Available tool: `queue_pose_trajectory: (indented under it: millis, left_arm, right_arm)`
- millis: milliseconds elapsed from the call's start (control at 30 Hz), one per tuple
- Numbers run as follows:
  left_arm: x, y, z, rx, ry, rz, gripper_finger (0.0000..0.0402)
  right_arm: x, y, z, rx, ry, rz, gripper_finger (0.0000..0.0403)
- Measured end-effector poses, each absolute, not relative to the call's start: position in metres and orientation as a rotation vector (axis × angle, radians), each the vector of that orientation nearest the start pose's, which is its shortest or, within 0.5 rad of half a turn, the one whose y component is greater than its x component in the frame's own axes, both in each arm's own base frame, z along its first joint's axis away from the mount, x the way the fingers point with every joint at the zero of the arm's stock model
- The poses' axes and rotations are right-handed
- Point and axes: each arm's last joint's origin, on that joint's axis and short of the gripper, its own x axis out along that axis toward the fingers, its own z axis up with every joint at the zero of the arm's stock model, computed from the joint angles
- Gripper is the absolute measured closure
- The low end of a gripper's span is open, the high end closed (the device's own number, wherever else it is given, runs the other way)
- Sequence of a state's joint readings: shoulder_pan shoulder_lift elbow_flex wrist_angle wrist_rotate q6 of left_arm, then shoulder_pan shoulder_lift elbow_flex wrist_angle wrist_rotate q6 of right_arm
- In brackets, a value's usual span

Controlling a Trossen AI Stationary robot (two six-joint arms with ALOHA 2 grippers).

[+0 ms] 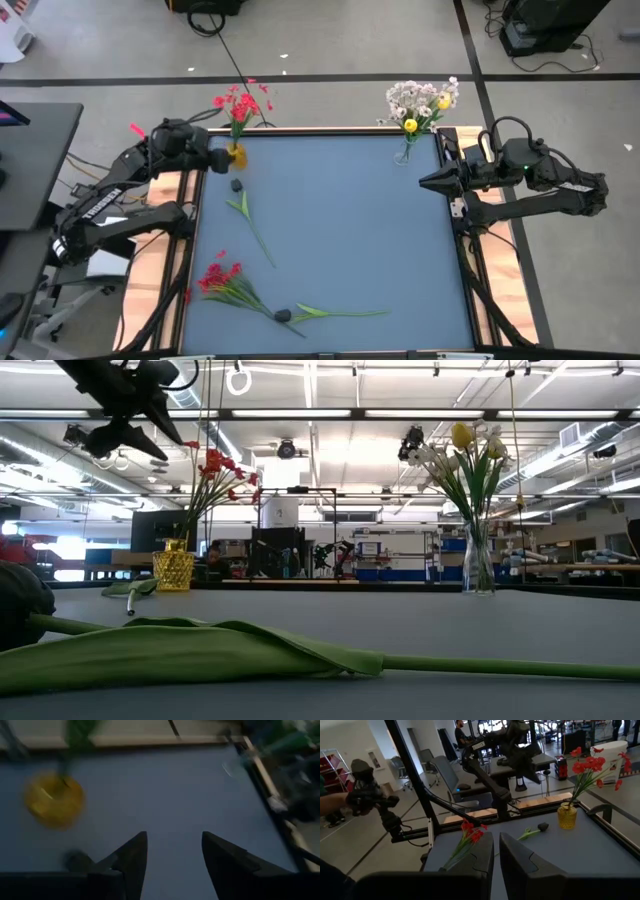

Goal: Sort flowers into vase by color
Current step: Put the top black tulip into the yellow vase

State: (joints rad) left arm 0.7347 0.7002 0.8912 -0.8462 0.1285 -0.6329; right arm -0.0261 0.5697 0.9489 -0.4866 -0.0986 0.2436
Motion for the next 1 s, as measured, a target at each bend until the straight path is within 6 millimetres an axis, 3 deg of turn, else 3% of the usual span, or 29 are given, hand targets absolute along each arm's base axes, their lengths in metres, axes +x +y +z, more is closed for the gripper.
queue_pose_trajectory:
  millis: [300,600,767,1000]
  left_arm:
    - [0.087,0.068,0.321,-1.052,0.503,0.767,0.0214]
    - [0.084,0.048,0.346,-1.221,0.533,0.586,0.0214]
    - [0.081,0.035,0.336,-1.286,0.667,0.686,0.0214]
    - [0.096,0.025,0.332,-1.293,0.693,0.788,0.0214]
  right_arm:
    - [0.099,0.000,0.382,0.250,0.116,0.059,0.0363]
    - [0.099,0.000,0.382,0.250,0.116,0.059,0.0363]
    - [0.099,0.000,0.382,0.250,0.116,0.059,0.0363]
    - [0.099,0.000,0.382,0.250,0.116,0.059,0.0363]
